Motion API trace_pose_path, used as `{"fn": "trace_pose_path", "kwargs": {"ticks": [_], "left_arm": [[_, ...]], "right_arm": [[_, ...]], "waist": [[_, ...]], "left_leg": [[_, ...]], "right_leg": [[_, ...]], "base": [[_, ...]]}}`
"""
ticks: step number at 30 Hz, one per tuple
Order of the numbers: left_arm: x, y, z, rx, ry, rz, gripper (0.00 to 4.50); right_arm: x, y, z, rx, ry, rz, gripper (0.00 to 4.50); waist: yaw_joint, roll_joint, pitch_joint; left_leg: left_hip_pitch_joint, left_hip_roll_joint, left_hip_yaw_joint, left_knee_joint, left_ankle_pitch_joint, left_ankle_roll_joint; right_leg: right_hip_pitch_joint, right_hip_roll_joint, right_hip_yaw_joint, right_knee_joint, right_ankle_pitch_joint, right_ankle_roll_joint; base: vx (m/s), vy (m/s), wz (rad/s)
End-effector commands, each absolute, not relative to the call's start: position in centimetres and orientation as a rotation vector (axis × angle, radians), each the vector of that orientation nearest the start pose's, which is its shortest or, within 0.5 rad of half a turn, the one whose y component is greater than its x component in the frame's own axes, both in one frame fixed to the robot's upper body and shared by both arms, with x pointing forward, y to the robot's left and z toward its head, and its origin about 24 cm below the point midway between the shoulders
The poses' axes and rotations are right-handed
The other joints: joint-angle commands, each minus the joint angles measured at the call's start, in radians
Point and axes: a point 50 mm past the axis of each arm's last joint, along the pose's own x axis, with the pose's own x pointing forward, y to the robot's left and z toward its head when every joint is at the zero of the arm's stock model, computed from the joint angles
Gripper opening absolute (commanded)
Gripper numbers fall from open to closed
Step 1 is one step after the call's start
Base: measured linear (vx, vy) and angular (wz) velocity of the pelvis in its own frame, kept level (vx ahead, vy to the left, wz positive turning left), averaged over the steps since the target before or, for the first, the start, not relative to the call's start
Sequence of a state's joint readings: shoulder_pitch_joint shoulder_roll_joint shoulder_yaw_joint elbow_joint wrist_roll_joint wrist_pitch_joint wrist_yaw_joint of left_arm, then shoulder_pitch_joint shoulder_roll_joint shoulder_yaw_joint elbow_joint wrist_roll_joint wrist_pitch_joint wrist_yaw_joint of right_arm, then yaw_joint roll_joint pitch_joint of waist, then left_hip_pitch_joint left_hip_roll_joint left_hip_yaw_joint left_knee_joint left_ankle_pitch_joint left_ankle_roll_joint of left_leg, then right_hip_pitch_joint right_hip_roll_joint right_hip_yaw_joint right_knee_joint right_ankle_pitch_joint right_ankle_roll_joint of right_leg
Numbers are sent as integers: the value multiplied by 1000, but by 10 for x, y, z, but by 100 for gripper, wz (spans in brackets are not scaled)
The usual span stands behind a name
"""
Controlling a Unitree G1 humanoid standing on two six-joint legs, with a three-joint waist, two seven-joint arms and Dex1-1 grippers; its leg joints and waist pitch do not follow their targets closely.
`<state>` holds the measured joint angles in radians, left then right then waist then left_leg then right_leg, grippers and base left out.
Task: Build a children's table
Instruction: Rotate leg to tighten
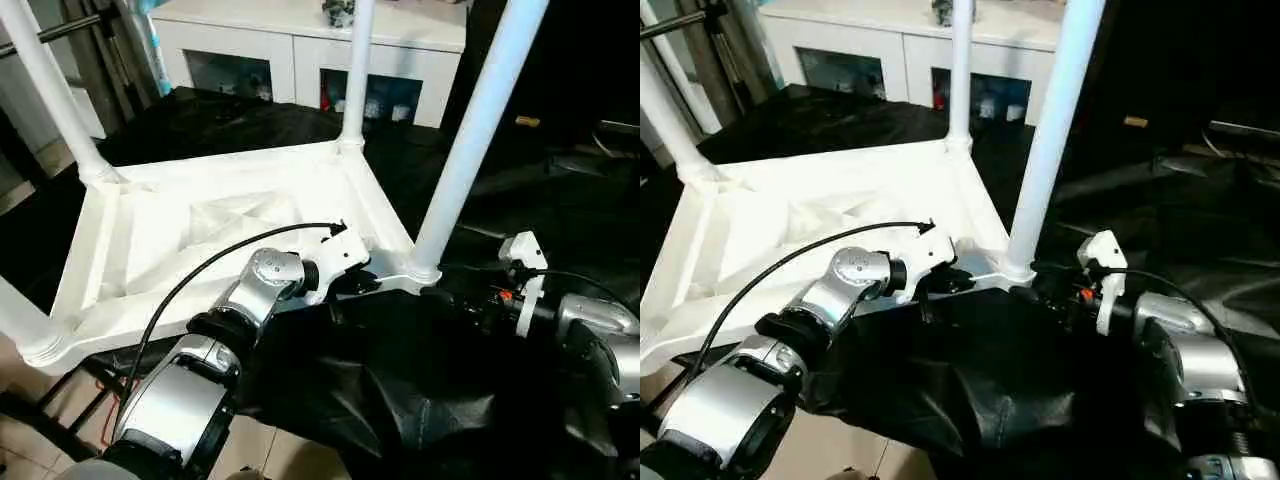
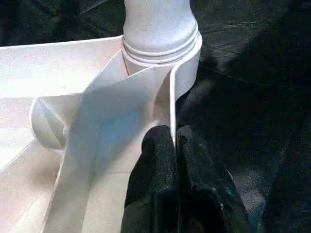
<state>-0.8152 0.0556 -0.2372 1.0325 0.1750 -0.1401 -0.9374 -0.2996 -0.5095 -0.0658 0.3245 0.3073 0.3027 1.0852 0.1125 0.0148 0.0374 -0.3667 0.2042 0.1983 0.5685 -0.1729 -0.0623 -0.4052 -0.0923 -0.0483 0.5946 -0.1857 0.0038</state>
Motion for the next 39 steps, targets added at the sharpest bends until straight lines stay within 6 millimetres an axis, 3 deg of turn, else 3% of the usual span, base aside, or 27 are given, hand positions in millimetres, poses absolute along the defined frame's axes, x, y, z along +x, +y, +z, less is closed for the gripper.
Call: {"fn": "trace_pose_path", "kwargs": {"ticks": [1,8,12,16,17,20,24,31,36,37,39], "left_arm": [[332,44,43,381,268,-1329,0],[327,56,41,389,283,-1421,0],[322,65,42,375,285,-1505,0],[321,72,42,384,300,-1520,0],[321,74,42,389,304,-1519,0],[321,80,41,403,317,-1519,0],[321,87,41,411,328,-1529,0],[323,92,42,426,338,-1507,0],[331,88,42,413,337,-1385,0],[337,84,43,388,333,-1307,0],[339,81,44,388,332,-1274,0]], "right_arm": [[286,-223,67,-10,313,920,354],[290,-229,67,-62,314,874,354],[294,-215,64,-94,313,912,354],[296,-200,57,-133,341,973,354],[296,-197,55,-136,350,990,330],[295,-191,53,-140,370,1042,320],[298,-187,55,-139,363,1077,273],[300,-183,56,-122,363,1108,231],[304,-178,43,-87,374,980,212],[311,-176,32,-85,394,834,210],[314,-174,26,-77,406,760,205]], "waist": [[0,-30,-57],[-1,-22,-57],[0,-18,-57],[-3,-22,-57],[0,-21,-57],[1,-26,-57],[0,-25,-58],[0,-25,-58],[-8,-26,-54],[-14,-23,-51],[-31,-23,-49]], "left_leg": [[3,21,-7,-46,-146,112],[4,20,-8,-46,-150,100],[6,25,-7,-48,-168,93],[5,26,-7,-49,-164,85],[8,27,-6,-49,-162,87],[6,27,-5,-48,-151,94],[4,26,-5,-47,-150,97],[6,27,-5,-46,-145,94],[5,25,-7,-50,-182,67],[7,24,-8,-53,-202,53],[6,20,-13,-59,-240,19]], "right_leg": [[54,-45,24,-68,-145,-214],[54,-44,25,-69,-150,-214],[52,-46,24,-67,-163,-223],[52,-46,24,-63,-154,-230],[50,-47,25,-62,-147,-232],[52,-47,26,-60,-126,-233],[53,-47,25,-57,-124,-237],[52,-47,26,-55,-112,-239],[49,-48,26,-62,-181,-226],[48,-48,26,-66,-215,-219],[47,-49,25,-73,-296,-197]], "base": [[0,0,0],[0,0,0],[0,0,0],[0,0,0],[0,0,0],[0,0,0],[0,0,0],[0,0,0],[0,0,0],[0,0,0],[0,0,0]]}}
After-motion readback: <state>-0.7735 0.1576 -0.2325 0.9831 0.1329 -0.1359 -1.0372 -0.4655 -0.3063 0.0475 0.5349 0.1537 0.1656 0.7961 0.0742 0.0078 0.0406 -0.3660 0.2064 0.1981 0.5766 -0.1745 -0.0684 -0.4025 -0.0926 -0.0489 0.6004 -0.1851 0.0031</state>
